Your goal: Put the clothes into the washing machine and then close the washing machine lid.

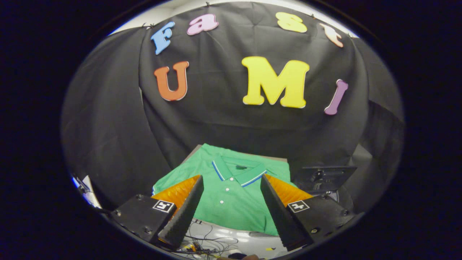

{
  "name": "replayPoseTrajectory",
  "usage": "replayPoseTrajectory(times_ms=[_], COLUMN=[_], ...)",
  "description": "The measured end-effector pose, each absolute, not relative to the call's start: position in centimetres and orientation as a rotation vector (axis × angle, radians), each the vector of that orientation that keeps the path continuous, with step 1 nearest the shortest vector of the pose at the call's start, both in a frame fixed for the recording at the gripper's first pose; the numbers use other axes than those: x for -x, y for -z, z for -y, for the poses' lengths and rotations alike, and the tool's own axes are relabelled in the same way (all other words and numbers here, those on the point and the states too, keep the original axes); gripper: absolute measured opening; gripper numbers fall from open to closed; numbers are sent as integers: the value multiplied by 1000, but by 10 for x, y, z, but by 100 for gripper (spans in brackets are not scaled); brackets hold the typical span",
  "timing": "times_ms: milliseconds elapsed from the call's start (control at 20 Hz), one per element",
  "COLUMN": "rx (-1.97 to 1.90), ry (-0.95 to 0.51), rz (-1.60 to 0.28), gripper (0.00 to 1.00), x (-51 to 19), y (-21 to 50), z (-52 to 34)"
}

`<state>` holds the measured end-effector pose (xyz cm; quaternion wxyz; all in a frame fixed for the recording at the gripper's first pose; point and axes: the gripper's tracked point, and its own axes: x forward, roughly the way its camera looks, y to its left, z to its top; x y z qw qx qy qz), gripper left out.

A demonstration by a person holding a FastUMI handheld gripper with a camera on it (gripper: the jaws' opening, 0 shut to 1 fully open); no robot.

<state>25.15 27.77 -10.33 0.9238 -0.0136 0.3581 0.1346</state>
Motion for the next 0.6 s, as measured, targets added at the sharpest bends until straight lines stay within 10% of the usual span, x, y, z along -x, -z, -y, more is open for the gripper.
replayPoseTrajectory(times_ms=[600], rx=[62], ry=[-231], rz=[-1205], gripper=[99], x=[-291], y=[198], z=[-302])
